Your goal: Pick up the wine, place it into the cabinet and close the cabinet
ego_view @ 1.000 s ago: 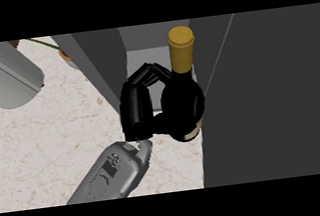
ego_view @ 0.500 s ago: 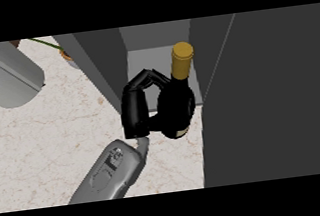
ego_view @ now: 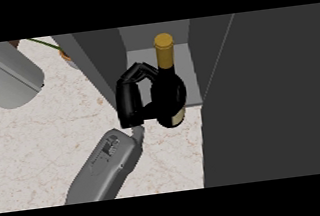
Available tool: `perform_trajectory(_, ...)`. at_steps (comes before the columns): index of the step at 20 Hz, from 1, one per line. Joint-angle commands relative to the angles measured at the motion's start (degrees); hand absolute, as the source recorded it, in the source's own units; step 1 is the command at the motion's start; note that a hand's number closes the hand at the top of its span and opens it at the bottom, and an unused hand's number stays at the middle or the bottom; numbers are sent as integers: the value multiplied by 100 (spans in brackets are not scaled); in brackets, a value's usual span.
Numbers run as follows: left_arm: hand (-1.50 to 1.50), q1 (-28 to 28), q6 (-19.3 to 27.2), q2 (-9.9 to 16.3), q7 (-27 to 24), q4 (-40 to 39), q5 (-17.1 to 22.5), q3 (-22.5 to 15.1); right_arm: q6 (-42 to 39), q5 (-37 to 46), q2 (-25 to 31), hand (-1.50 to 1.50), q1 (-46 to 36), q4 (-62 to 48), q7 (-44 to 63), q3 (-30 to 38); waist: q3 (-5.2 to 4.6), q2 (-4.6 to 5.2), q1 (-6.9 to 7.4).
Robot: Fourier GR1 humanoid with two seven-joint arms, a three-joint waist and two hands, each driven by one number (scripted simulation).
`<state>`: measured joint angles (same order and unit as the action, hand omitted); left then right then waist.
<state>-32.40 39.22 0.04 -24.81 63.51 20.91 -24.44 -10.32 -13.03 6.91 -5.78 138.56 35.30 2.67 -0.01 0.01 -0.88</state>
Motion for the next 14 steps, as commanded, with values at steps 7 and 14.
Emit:
perform_trajectory(7, 150, -598, -818, -2, -144, -1116, 148, 749, 85, -579, -63, -150, 182, 707, 327, 67, -1, 6, -17)
perform_trajectory(14, 150, -1222, -955, 40, -208, -2071, 296, 1118, 253, -471, -179, -150, 215, 952, 500, -232, -3, 12, -52)
